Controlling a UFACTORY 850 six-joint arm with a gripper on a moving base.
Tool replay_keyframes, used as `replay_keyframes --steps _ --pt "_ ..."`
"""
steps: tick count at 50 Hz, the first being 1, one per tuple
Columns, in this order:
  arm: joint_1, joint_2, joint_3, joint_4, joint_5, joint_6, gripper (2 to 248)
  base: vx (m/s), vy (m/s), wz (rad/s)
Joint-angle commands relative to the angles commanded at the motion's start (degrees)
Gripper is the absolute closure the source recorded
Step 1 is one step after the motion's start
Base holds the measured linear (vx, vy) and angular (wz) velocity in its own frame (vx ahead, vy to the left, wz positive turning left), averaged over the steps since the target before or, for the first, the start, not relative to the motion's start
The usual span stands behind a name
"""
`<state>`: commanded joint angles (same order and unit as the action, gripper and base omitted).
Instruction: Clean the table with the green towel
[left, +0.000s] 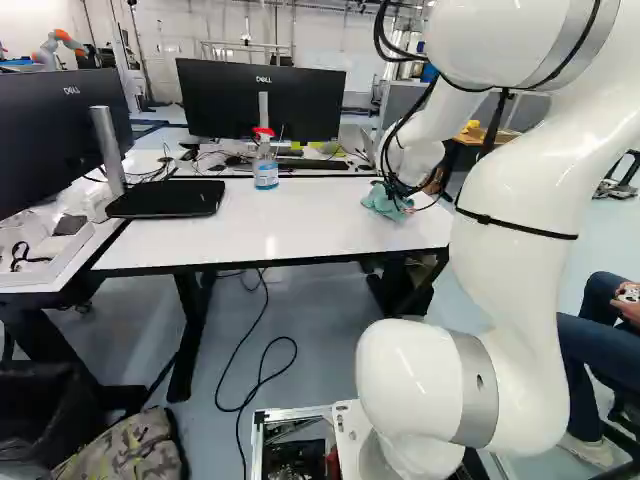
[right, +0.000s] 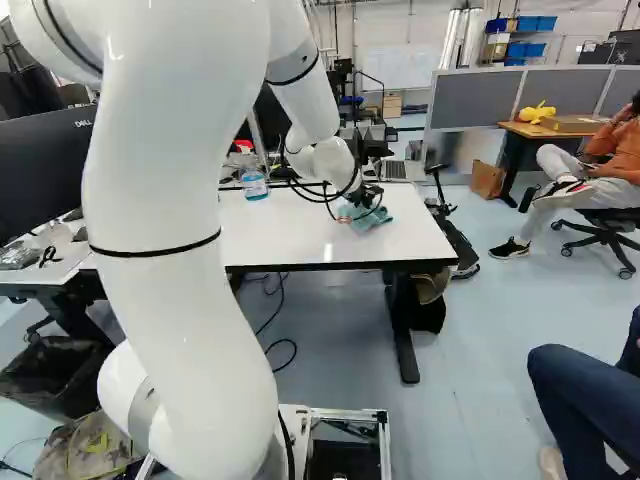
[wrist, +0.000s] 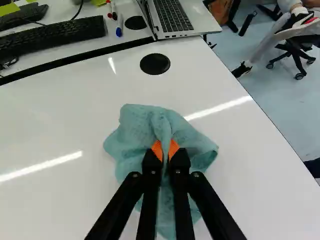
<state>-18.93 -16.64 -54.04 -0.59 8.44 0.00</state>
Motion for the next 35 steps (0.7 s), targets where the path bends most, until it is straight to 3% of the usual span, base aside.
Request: replay_keyframes --steps 35 --pt "0.0 -2.13 -0.45 0.0 -0.02 0.0 216 0.0 0.0 0.0"
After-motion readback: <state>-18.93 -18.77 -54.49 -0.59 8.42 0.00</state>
